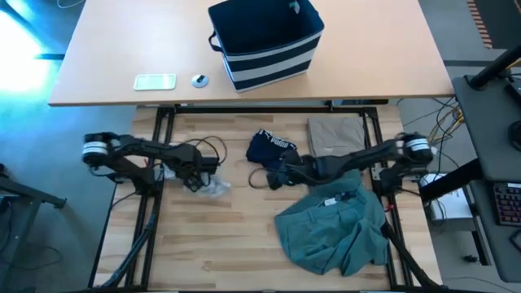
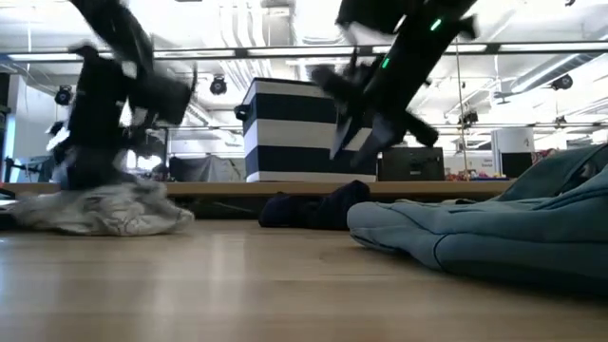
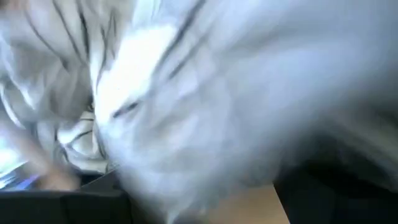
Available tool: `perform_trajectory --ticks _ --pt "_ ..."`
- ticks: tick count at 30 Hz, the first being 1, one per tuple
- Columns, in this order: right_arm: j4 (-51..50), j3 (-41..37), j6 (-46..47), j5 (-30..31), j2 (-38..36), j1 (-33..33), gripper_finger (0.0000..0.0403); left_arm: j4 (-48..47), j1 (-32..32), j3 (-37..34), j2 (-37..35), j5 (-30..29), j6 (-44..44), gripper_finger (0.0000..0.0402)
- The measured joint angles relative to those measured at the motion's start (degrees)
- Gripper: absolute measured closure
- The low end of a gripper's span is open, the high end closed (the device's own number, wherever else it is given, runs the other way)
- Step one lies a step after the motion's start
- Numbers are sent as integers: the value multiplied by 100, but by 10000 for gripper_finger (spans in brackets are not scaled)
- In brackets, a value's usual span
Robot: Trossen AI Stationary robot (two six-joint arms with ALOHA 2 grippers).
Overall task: Fold Laundry from Bin
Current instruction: Fold the blue boxer
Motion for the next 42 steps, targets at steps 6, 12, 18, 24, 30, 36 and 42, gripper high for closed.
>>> perform_trajectory --ticks 6,12,18,24,30,36,42 --pt "-825 616 269 -774 670 -1012 236 1450 -84 563 -1207 61 -545 153" --pt "-750 1258 -1509 -1281 607 -1642 236 3222 -47 602 -1720 -30 -318 153" --pt "-806 1829 -3011 -2098 600 -1959 236 3321 -33 65 -1327 1180 30 153" --pt "-845 2221 -3168 -2629 548 -1882 236 3834 290 -717 -441 930 -67 153" --pt "-1151 2165 -2812 -2641 548 -1868 236 3395 2010 -130 -160 264 139 153" --pt "-2124 2114 -2335 -2286 438 -1850 236 4063 2572 955 -488 539 524 153" --pt "-2666 2114 -1984 -2174 -110 -1335 236 5434 2221 1547 91 1273 945 153"
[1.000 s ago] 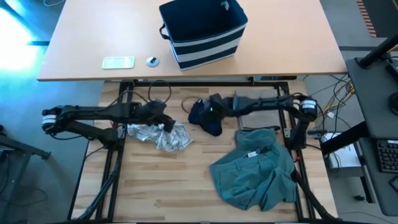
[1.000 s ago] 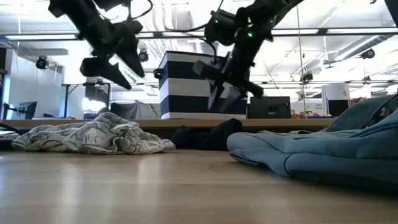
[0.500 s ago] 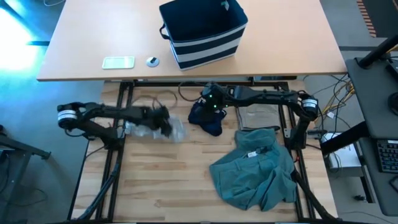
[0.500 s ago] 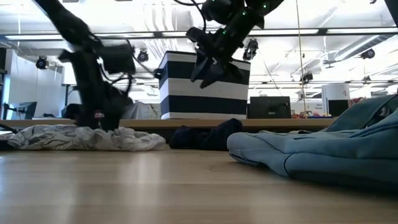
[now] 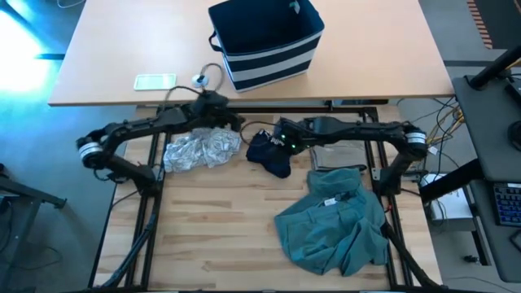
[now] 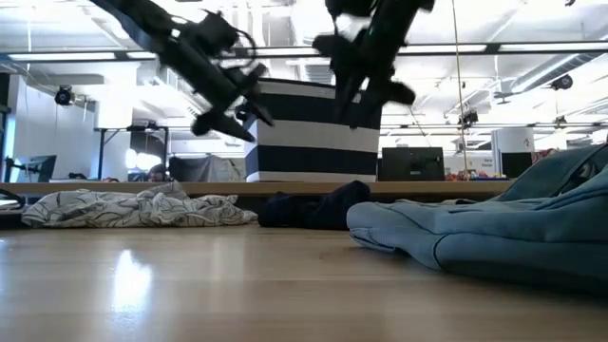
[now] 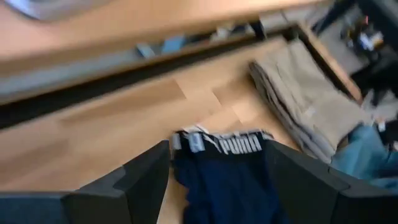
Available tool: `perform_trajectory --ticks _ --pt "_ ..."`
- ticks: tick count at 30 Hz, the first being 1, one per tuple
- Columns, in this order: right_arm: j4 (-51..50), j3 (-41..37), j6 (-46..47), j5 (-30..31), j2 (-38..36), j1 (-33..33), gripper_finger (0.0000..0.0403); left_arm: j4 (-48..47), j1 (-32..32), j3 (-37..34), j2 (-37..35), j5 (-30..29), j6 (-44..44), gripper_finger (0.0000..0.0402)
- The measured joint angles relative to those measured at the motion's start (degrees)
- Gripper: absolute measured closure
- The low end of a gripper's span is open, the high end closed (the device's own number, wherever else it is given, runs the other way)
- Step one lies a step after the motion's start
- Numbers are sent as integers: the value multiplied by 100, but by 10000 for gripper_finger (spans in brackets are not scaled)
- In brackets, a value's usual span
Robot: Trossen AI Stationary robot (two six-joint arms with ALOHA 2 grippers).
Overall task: Fold Laundry from Bin
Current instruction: Fold the blue boxer
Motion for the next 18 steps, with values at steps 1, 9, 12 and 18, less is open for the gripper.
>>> perform_trajectory --ticks 1,9,12,18 --pt "15 0 73 5 -125 92 236 10 -67 109 225 44 21 153" --pt "-254 -11 803 907 -1017 778 236 -65 -368 1163 1927 211 -281 153" --pt "-598 -21 1156 1243 -1246 1078 236 -377 -372 1583 2381 229 -323 153" --pt "-1179 -26 1777 1902 -1445 1496 236 -599 -367 2075 3013 216 -346 156"
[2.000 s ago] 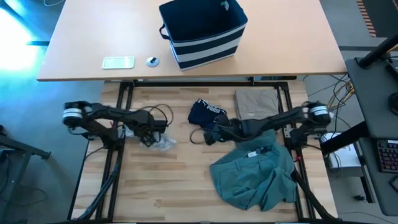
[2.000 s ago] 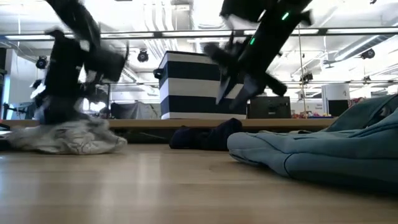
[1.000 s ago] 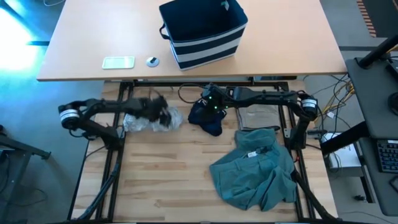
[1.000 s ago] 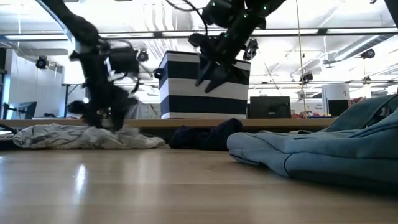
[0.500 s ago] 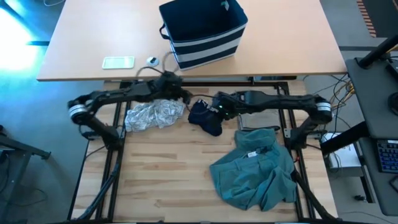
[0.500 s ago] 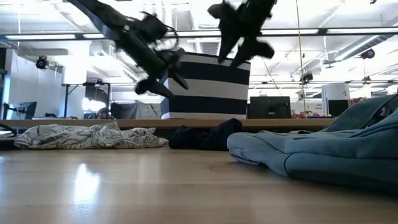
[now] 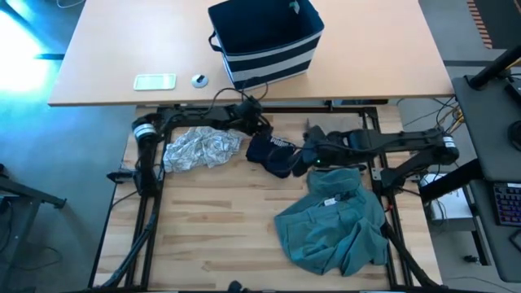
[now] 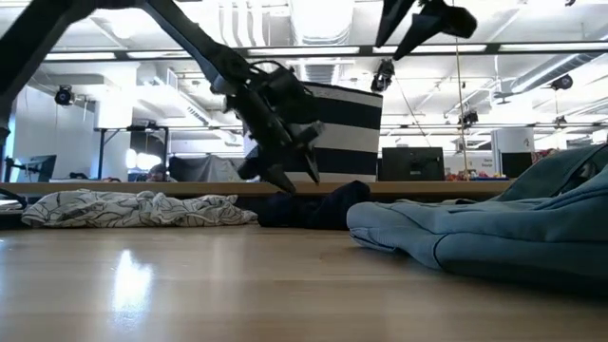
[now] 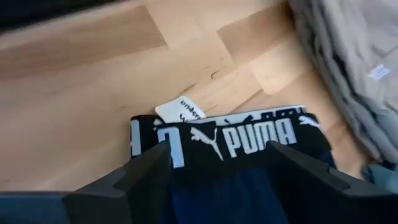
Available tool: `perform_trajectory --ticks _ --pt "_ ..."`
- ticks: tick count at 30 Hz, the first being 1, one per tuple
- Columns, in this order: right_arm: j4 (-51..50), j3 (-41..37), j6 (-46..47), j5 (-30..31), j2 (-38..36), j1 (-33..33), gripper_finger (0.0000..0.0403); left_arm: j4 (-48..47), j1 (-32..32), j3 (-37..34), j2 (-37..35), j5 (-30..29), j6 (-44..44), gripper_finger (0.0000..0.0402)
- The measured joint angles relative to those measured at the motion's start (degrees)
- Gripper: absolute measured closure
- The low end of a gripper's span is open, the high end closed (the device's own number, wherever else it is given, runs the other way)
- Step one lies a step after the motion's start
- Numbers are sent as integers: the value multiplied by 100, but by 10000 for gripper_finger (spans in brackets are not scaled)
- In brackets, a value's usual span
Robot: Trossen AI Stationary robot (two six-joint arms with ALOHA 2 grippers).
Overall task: Fold Laundry from Bin
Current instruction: Fold the blue boxer
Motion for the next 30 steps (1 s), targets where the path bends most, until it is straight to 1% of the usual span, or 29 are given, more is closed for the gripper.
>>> perform_trajectory --ticks 3,6,8,10,14,15,16,20,24,27,30 --pt "-78 -6 157 70 14 91 236 -41 0 129 221 -2 34 168" --pt "-90 -9 177 63 77 135 236 -145 0 201 369 25 58 198" --pt "-91 -10 176 62 130 143 236 -192 -7 195 407 59 63 229" --pt "-97 -17 165 53 139 141 236 -184 -43 193 393 94 66 271" --pt "-97 -17 12 65 148 136 236 -174 -115 222 321 138 129 369" --pt "-95 -17 -36 65 148 136 236 -177 -122 233 321 153 136 385" --pt "-97 -17 -94 65 148 136 236 -196 -123 236 321 166 133 391" --pt "-97 -17 -244 95 133 136 236 -435 -153 245 269 156 92 374" --pt "-97 -17 -352 274 133 135 236 -588 -162 245 233 157 92 352" --pt "-102 -33 -421 367 135 131 236 -535 -157 245 233 134 79 320" --pt "-97 -61 -477 365 138 123 236 -485 -157 245 235 -16 -19 277"
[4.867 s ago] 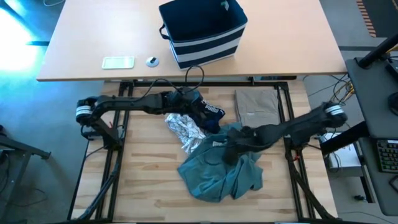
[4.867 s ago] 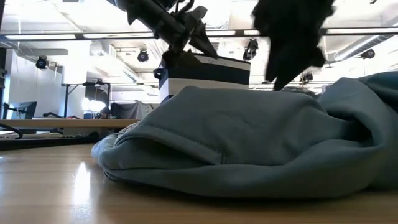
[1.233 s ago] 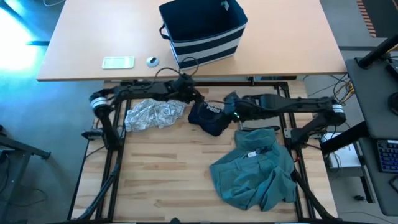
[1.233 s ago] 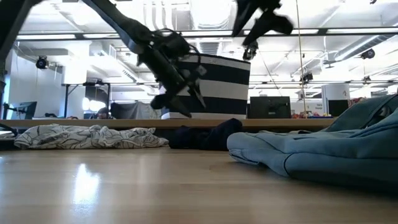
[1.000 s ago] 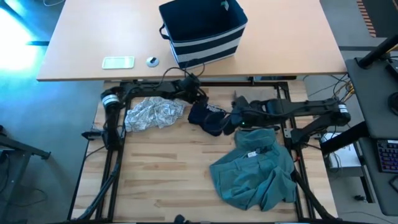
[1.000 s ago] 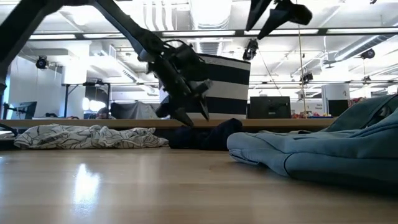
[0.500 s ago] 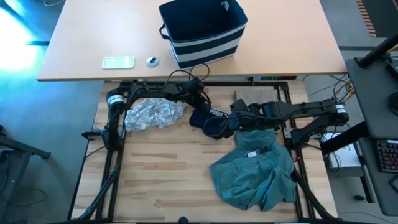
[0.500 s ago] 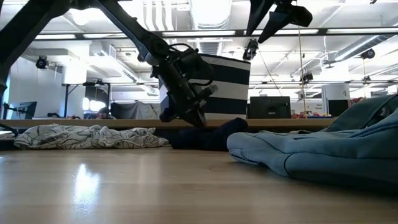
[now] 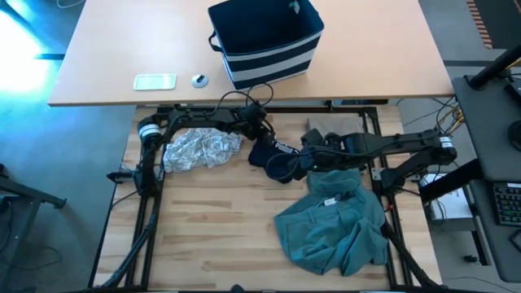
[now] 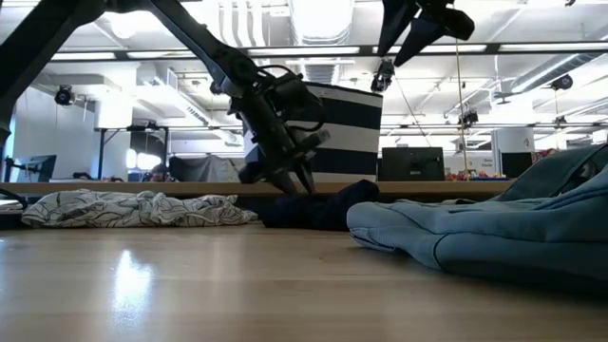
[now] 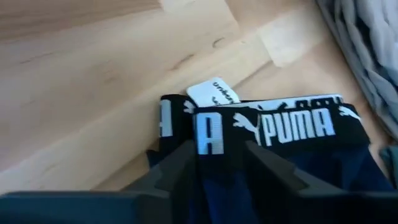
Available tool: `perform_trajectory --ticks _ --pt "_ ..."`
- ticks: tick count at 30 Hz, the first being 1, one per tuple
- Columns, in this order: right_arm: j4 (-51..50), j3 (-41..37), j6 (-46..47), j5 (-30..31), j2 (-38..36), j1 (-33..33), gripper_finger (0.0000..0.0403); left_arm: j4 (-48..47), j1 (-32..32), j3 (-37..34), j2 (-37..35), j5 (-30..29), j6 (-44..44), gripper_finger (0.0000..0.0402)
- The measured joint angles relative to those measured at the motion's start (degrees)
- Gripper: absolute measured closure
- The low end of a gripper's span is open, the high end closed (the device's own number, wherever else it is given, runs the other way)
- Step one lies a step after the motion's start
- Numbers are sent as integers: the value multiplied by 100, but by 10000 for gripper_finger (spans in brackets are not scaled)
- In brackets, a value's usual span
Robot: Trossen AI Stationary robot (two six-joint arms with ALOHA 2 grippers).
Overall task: Fold Laundry from Bin
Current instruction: Fold the blue boxer
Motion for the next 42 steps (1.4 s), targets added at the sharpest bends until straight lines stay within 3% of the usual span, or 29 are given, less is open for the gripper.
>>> perform_trajectory --ticks 6,14,20,27,33,38,42 --pt "-2 -27 -18 0 1 0 236 20 0 -42 39 -210 -5 208" --pt "2 -30 -112 -4 4 0 236 318 -123 -46 350 58 -275 215" --pt "2 -31 -106 -13 6 0 236 463 -279 -44 387 -7 -258 264" --pt "-11 -31 -131 -21 -17 -2 236 601 -400 -44 262 57 -160 385" --pt "-131 -33 -212 23 -379 -7 236 602 -407 -48 -915 334 45 398" --pt "-128 -33 -503 509 -681 -77 236 581 -452 -39 -2275 322 574 400" --pt "-122 -33 -564 738 -828 -229 236 306 -448 -34 -2824 372 720 400"
